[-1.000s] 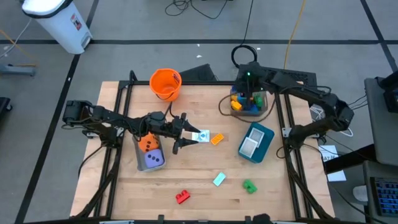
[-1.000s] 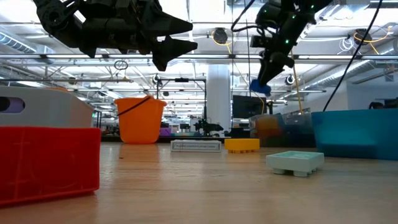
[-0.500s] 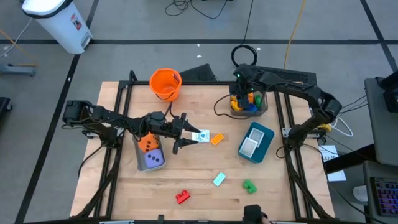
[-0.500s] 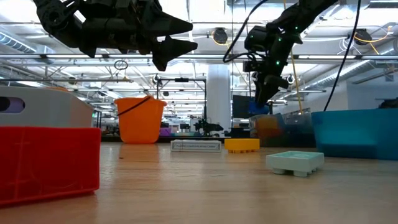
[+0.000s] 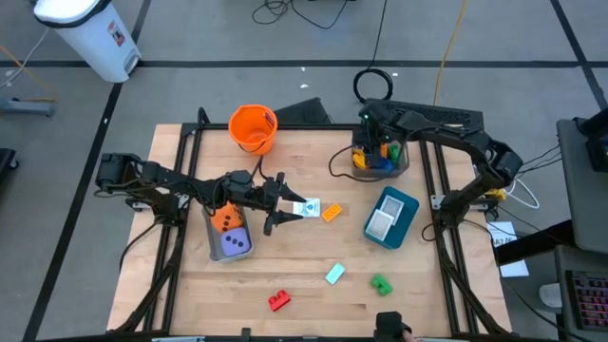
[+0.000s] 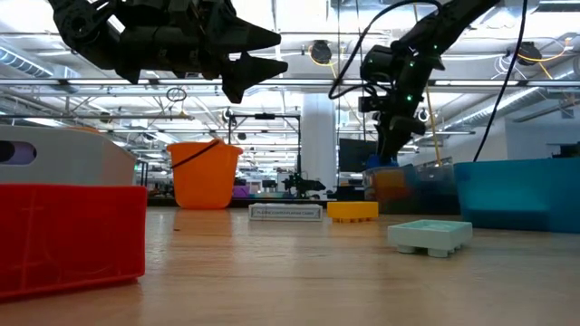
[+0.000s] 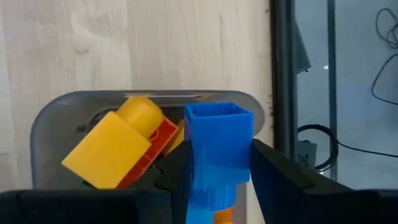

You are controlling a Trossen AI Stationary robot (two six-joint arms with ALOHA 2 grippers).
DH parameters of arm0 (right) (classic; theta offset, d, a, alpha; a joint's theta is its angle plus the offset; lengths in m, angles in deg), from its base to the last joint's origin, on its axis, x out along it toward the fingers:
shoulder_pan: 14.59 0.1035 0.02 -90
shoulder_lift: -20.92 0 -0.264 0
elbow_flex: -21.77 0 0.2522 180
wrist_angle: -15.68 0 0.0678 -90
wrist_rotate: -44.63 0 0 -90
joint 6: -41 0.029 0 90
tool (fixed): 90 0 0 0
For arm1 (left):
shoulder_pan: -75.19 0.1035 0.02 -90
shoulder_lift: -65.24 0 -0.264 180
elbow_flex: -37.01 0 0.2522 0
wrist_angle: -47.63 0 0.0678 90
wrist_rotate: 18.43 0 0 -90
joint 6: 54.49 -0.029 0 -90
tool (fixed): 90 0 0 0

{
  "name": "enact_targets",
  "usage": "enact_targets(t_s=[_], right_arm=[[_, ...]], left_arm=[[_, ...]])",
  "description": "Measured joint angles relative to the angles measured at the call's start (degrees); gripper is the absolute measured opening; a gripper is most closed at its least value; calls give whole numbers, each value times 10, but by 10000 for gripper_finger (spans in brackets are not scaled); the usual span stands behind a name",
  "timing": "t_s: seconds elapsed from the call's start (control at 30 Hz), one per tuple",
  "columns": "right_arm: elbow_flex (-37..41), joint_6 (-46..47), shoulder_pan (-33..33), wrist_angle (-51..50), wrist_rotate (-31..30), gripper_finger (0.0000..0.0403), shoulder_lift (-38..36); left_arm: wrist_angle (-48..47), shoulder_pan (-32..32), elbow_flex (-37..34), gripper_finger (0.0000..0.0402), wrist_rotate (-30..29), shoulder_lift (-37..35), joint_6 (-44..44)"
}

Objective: Pick & Place Toys
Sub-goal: Put the blue game piece into the black bin, then put the yellow game piece into the black bin

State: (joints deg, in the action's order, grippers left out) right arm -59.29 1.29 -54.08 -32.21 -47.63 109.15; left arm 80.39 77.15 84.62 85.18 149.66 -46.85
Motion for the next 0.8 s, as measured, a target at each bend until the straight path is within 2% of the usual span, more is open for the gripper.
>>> enact_targets(t_s=[0.4,0.8], right_arm=[[12,0,-3,32,9,135,0],[13,0,-3,37,9,202,0]], left_arm=[[0,0,0,253,0,0,0],[0,0,0,253,0,0,-2]])
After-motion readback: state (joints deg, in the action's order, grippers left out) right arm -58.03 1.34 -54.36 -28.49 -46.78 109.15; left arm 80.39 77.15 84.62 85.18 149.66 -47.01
